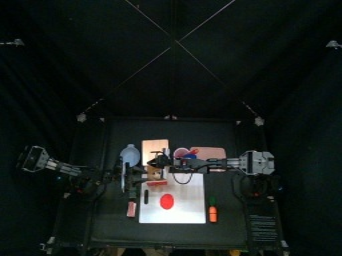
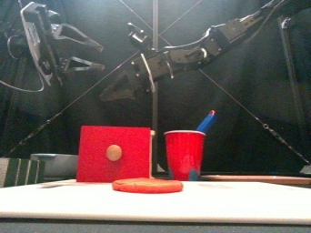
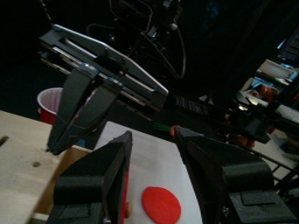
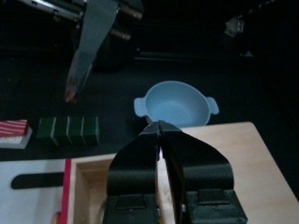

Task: Get the cutter from the drawer then cut the dough then place the extra dough in the bowl
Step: Place the cutter on the board

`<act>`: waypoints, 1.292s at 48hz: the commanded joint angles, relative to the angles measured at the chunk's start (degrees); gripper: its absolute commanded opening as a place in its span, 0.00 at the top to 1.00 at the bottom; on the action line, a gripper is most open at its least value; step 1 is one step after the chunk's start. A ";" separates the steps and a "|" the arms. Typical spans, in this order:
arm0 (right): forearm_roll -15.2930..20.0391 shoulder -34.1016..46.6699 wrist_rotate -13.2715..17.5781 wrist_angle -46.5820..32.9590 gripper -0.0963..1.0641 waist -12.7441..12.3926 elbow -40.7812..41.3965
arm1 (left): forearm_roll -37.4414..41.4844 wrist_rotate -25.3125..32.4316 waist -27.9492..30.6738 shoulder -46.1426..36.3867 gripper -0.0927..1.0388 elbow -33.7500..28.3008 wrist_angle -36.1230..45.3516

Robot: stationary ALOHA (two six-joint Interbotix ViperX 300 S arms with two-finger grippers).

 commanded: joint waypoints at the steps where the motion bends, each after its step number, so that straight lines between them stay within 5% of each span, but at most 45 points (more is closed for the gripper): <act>1: 0.18 -2.64 -0.18 7.21 0.45 1.41 -0.79 | 2.20 1.41 1.58 -1.93 0.20 -0.18 -0.44; 7: 0.79 -2.20 -0.18 11.07 0.29 2.29 -1.14 | 3.08 1.76 2.81 -3.08 0.20 0.44 -0.44; 62: -0.62 8.26 -0.44 16.96 0.34 2.29 -7.47 | 10.20 1.32 3.08 -3.60 0.20 3.52 -0.53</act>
